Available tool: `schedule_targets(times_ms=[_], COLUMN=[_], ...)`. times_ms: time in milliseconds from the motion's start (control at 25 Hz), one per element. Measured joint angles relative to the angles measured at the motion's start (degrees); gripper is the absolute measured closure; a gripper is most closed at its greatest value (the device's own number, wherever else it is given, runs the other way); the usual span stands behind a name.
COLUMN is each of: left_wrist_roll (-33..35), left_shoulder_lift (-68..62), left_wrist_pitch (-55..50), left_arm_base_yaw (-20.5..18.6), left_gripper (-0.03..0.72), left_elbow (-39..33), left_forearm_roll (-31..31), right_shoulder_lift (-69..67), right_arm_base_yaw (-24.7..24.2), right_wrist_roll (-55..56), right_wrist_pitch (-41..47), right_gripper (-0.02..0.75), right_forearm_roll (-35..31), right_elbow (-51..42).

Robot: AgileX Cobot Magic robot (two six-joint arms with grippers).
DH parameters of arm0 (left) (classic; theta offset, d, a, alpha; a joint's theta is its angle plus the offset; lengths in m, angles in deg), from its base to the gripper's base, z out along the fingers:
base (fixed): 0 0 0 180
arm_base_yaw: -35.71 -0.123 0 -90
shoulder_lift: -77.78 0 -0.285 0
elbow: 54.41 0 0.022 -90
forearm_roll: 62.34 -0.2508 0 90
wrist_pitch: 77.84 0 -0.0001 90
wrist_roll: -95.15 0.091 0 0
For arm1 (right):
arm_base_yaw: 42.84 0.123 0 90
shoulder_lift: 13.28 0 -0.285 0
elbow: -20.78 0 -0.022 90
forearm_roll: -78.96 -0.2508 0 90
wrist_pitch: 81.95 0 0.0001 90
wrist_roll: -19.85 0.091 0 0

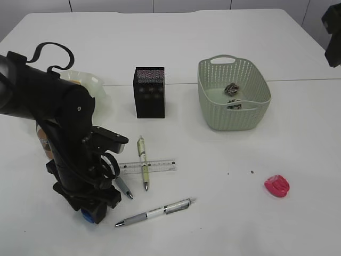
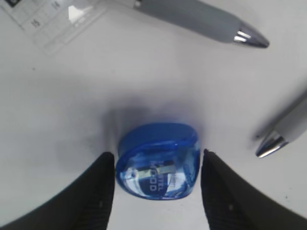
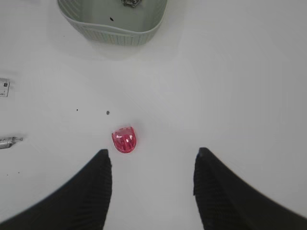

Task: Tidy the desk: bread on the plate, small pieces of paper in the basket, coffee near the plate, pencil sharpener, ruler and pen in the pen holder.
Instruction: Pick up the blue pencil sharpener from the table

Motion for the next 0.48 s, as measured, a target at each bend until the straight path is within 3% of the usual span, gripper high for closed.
schedule_targets(times_ms=[160, 480], left_wrist_roll=[0.0, 0.1], left_shoulder_lift=[0.0, 0.0], left_wrist_pitch=[0.0, 1.4], left_arm_base_yaw=[0.0, 0.0], left_gripper=[0.309, 0.302], left_elbow=[0.0, 0.0], left_forearm_roll=[0.1, 0.3], right_shoulder_lift=[0.0, 0.0], right_arm_base_yaw=[0.0, 0.0], right_wrist_roll=[0.0, -0.1], right_wrist_pitch=[0.0, 0.0], right_gripper=[0.332, 0.332], right_forearm_roll=[0.0, 0.0], right_elbow=[0.0, 0.0])
